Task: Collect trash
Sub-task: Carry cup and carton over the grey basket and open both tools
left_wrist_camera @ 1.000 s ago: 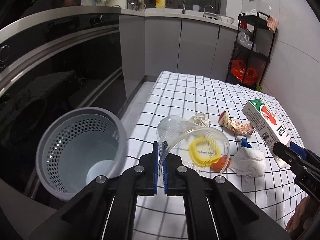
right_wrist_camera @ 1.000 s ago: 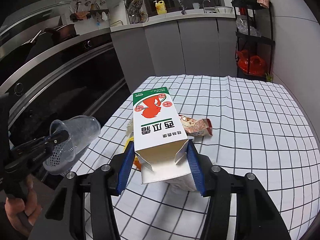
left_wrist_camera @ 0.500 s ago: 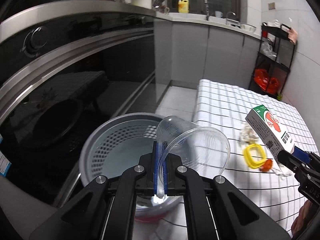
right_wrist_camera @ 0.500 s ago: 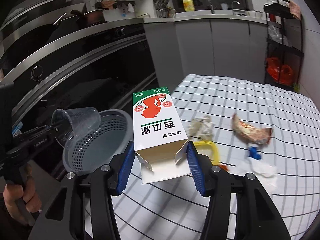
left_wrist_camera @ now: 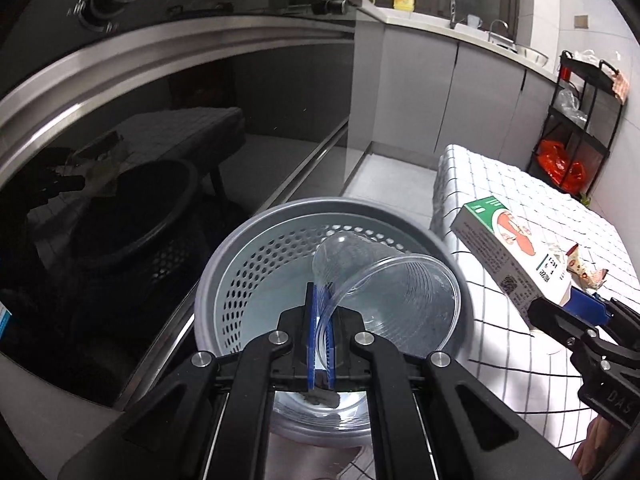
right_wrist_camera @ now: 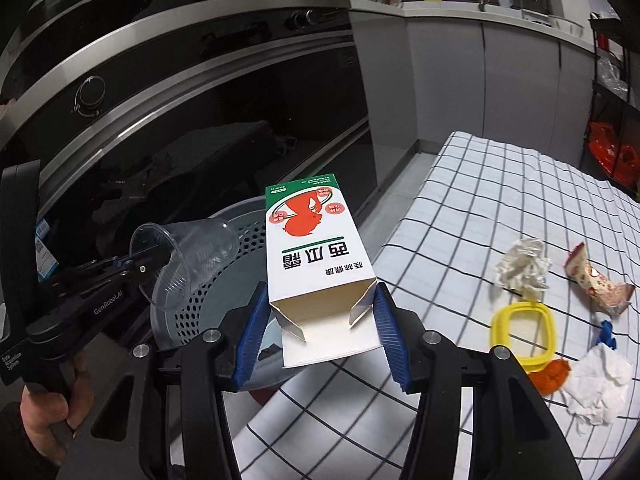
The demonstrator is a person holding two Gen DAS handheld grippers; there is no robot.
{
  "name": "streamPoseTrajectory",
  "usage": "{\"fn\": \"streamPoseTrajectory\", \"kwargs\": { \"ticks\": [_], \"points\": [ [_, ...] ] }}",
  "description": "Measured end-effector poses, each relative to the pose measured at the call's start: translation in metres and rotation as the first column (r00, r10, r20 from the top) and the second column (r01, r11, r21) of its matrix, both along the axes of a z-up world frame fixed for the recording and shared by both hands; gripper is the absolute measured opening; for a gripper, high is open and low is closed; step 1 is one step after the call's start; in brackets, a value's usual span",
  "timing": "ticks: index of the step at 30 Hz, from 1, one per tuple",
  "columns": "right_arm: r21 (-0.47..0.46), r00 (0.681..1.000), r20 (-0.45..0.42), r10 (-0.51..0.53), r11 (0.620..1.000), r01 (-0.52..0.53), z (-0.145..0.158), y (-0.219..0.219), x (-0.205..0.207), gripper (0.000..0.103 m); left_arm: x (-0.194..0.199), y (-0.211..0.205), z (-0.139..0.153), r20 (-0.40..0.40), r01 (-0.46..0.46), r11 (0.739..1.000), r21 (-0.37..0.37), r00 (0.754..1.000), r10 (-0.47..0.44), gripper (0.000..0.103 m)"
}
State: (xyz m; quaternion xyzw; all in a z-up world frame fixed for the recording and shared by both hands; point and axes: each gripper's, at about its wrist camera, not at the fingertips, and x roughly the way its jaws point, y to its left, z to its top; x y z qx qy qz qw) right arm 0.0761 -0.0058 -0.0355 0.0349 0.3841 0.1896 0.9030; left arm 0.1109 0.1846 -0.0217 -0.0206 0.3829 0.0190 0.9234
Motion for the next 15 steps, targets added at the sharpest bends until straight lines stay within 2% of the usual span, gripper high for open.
{"fn": "streamPoseTrajectory", "kwargs": {
  "ticks": [15],
  "points": [
    [-0.023,0.996,-0.072,0.045,0.999,-0.046,-0.024,0.041,0.033,0.051,0.011,0.029,-0.022,-0.066,-0.044,0.999,-0.023,0.997,0.042,0.005]
  ]
}}
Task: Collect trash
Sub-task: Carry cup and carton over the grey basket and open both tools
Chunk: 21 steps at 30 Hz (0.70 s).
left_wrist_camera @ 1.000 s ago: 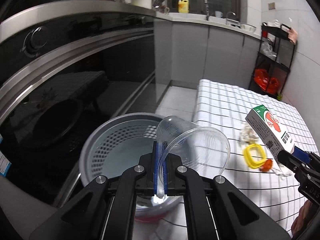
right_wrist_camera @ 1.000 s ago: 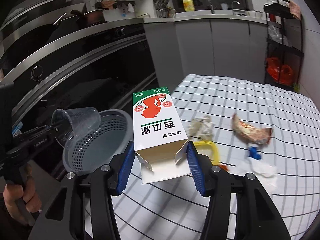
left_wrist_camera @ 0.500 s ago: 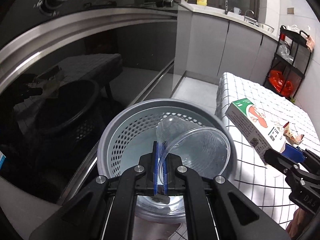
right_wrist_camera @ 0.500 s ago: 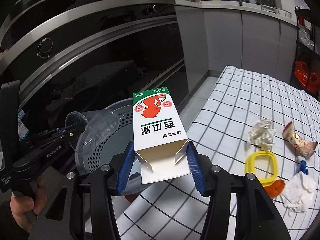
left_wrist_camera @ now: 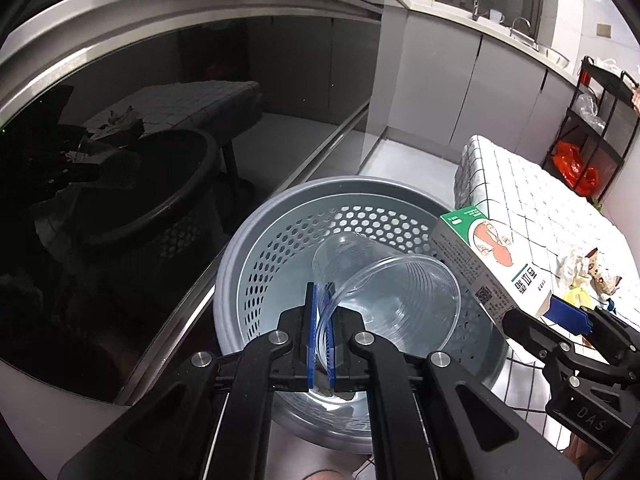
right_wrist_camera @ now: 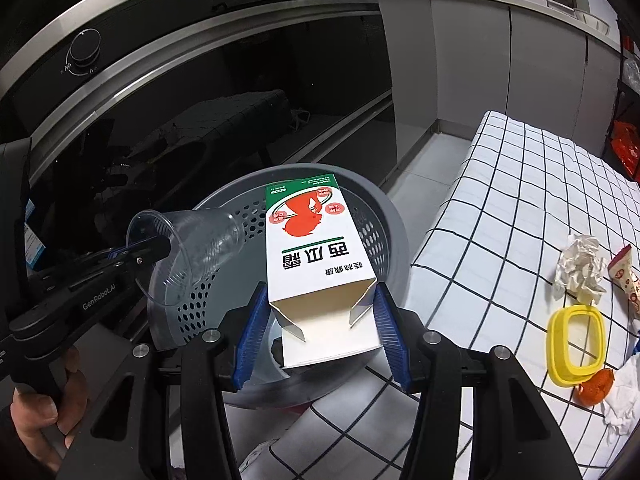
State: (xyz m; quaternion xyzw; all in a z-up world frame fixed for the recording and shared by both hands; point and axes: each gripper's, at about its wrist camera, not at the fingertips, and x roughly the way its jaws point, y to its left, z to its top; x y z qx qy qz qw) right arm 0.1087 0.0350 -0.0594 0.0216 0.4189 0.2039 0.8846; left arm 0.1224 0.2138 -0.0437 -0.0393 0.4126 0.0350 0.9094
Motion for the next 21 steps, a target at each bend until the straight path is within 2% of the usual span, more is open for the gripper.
{"fn": "streamPoseTrajectory", "kwargs": {
  "ticks": [14,16,18,20,21],
  "points": [
    [0.005,1.0,-0.019,0.004,1.0,-0.004,-0.0077,0.0062,0.0072,0.052,0.0043,0.0038,-0.0086,-0.041,-0.008,1.0,0.0,0.999,0.008,0.008],
    [0.014,1.0,-0.018,0.0,1.0,0.0,-0.0064,0.0053,0.006,0.056,0.0051,0.0043,-0.0092,-0.045,-0.013,1.0,0.005,0.999,0.013,0.017],
    [0.026,1.0,-0.015,-0.004,1.0,0.004,-0.0048,0.0033,0.0059,0.064,0.0047,0.005,-0.0093,-0.044,-0.02,1.0,0.008,0.999,0.02,0.042],
    [0.029,1.0,-0.009,-0.004,1.0,0.004,-0.0031,0.0008,0.004,0.064,0.0027,0.0065,-0.0066,-0.027,-0.031,0.999,0.009,0.999,0.031,0.052],
    [0.025,1.0,-0.006,-0.004,1.0,0.004,-0.0026,0.0006,0.0035,0.064,0.0025,0.0072,-0.0058,-0.021,-0.033,0.999,0.009,0.999,0.033,0.053]
  ]
}}
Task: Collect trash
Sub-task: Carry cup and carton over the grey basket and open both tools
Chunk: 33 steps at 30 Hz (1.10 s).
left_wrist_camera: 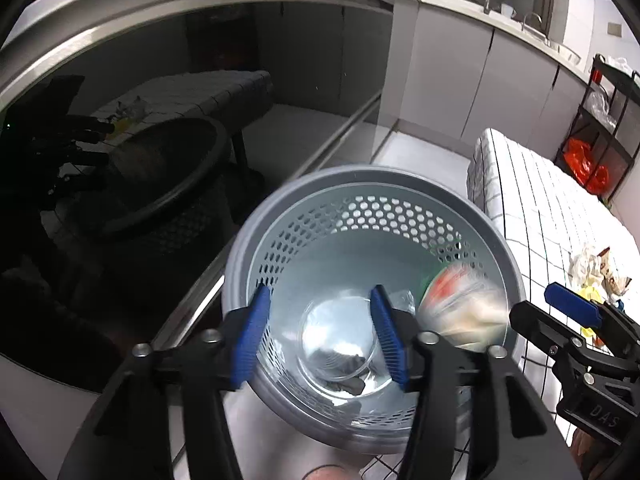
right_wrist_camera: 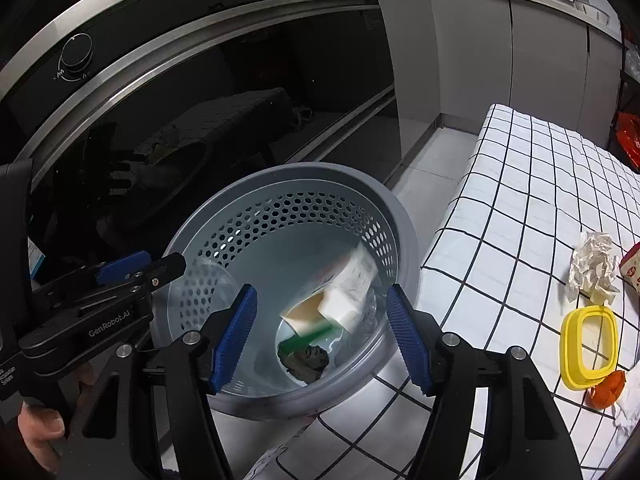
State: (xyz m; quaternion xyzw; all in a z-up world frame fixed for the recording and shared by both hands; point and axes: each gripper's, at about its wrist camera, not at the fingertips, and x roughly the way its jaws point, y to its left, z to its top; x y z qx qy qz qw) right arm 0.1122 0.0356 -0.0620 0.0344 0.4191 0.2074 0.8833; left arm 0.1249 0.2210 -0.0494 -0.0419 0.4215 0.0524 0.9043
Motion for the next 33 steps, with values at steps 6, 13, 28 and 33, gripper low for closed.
{"fn": "streamPoseTrajectory", "kwargs": {
  "ticks": [6,13,28,33],
  "points": [
    [-0.007,1.0,0.004,0.0,1.0,0.0,0.0,-0.001,-0.003,0.064,0.001,0.002,-0.001,-0.009,-0.007,1.0,-0.014,1.0,0.006,0.053],
    [-0.005,1.0,0.006,-0.004,1.0,0.004,0.0,-0.004,-0.003,0.064,0.0,0.003,-0.001,-0.002,-0.011,1.0,-0.015,1.0,0.011,0.057],
    [-0.001,0.999,0.024,-0.044,0.999,0.044,0.014,-0.022,-0.02,0.064,-0.01,-0.005,0.008,0.027,0.012,1.0,-0.028,1.0,-0.011,0.06],
    [0.002,0.997,0.028,-0.066,0.998,0.066,0.019,-0.034,-0.028,0.064,-0.016,-0.012,0.015,0.042,0.03,0.999,-0.026,0.999,-0.029,0.06]
  ]
}}
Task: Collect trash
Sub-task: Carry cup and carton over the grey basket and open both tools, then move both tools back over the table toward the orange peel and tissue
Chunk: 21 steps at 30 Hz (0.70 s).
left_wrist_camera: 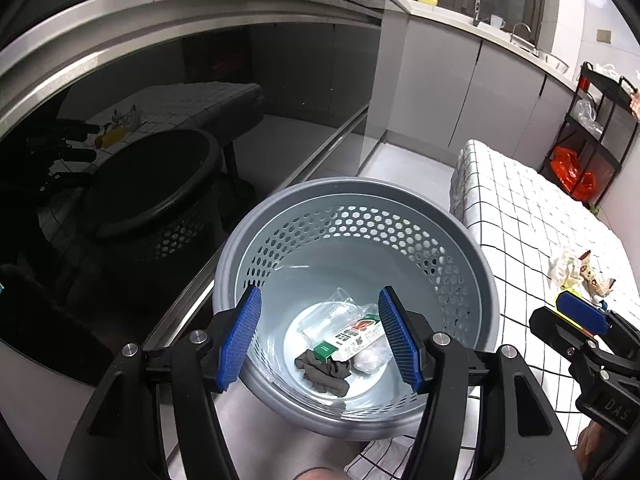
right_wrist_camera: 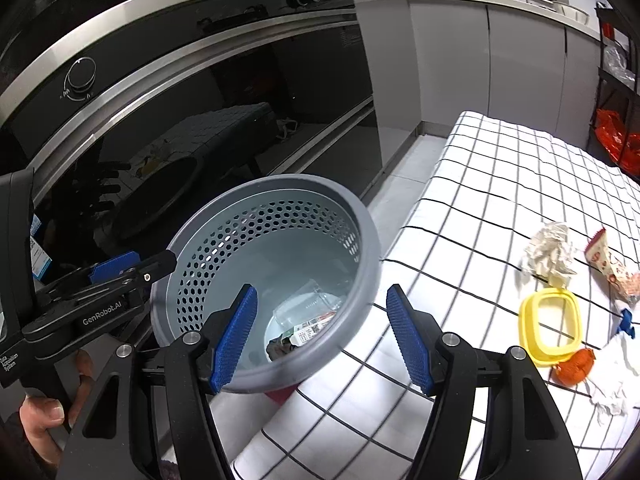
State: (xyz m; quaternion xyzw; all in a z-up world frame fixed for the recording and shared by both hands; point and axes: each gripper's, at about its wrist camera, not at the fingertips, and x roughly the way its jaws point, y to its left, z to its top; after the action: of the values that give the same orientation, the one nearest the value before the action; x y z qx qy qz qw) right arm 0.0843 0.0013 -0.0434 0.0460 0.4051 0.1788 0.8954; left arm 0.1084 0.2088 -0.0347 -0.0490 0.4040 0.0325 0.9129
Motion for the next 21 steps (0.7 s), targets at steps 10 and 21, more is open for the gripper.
{"fn": "streamPoseTrajectory", "kwargs": {
  "ticks": [10,21],
  "points": [
    [0.011,0.997,0.016,-0.075,0.997,0.075,0.011,-0.042,-0.024,0.064,-0.017,-0.035,0.021,0.035,0.082,0.997,0.009,0.996,-0.082,0.061],
    [-0.025,0.984,0.077,-0.158,0.987,0.161,0.032,-0.105,-0.064,0.064,-0.039,-0.102,0.051,0.101,0.194,0.981,0.014,0.976,-0.194,0.073]
  ]
}}
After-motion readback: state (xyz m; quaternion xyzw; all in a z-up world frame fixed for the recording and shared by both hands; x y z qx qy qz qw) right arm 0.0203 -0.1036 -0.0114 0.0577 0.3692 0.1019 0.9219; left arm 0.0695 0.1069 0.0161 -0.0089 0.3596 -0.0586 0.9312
